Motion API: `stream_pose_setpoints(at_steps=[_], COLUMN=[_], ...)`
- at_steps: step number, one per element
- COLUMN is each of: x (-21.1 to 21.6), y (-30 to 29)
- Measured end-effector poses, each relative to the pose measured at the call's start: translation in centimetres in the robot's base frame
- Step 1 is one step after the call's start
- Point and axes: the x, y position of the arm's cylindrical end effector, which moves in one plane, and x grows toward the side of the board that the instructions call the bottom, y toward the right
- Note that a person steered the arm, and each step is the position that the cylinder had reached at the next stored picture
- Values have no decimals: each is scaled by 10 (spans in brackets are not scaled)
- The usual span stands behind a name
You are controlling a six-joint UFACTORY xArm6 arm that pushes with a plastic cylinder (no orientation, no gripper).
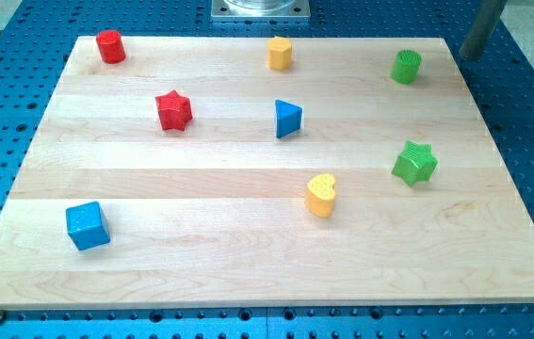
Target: Move your arm to the bottom right of the yellow heart
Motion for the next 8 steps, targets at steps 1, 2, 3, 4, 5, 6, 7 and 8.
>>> stream_pose_setpoints(at_steps=[1, 2, 3, 4, 5, 6, 7, 8], x=[2, 5, 32, 60, 151, 279, 368, 329], y=[0, 7, -25, -55, -40, -36, -159, -253])
